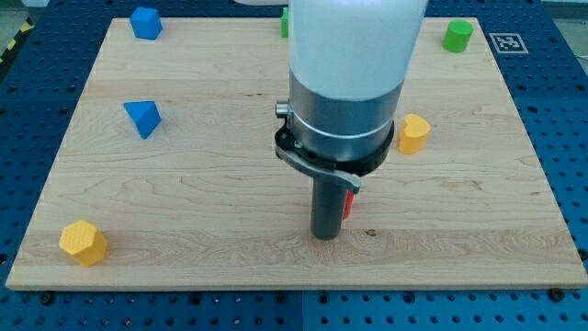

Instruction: Move your arm to the bottom left

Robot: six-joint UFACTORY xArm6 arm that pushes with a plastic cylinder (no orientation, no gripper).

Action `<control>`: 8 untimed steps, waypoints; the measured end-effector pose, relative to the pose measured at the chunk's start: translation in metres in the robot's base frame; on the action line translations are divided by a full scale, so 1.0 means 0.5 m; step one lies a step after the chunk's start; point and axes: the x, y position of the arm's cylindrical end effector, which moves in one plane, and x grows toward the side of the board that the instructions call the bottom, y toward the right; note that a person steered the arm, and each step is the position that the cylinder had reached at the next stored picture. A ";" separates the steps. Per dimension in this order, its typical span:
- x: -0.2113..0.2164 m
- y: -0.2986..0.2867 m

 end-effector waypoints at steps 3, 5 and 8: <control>0.070 -0.044; 0.110 -0.210; 0.006 -0.321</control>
